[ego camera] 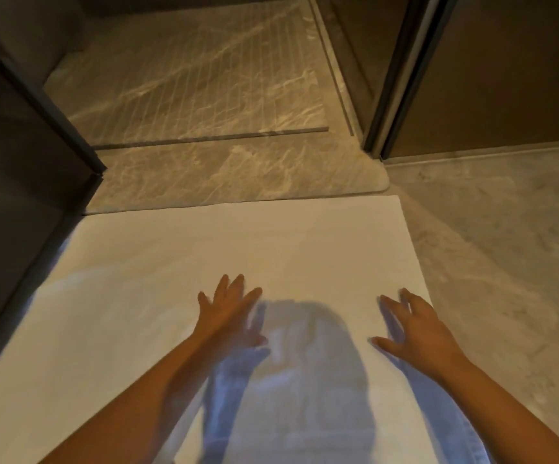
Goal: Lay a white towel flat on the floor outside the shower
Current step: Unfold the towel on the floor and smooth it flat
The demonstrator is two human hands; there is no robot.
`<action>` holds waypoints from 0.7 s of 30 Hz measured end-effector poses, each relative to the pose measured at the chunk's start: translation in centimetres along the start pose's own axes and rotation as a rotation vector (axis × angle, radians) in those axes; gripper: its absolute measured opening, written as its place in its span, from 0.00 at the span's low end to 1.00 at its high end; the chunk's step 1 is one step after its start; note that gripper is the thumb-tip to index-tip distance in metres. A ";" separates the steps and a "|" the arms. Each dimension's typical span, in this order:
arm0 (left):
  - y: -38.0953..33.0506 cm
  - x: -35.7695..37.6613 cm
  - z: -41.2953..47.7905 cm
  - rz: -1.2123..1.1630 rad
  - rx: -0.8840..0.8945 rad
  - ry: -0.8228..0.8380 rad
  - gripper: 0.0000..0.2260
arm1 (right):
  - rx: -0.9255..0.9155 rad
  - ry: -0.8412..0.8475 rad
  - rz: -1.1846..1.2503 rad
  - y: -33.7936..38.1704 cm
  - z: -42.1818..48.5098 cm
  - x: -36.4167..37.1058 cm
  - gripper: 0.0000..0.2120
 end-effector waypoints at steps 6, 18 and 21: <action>-0.7 6.3 -1.5 -0.134 -0.047 0.170 0.56 | -0.038 0.031 -0.153 -1.0 -0.9 0.6 0.40; -0.8 6.0 -1.9 -0.172 -0.058 0.173 0.57 | -0.065 0.044 -0.178 -1.2 -0.3 0.6 0.40; -0.8 6.0 -1.6 -0.173 -0.059 0.173 0.56 | -0.073 0.049 -0.182 -1.2 0.1 0.4 0.40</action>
Point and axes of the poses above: each hand's wrist, its own z-axis towards the middle knuckle, its own x-axis out of the palm, y = z × x, the point moved 7 cm from there along z, towards the middle knuckle, and after that the axes turned 11 degrees about z, right-handed, at the moved point
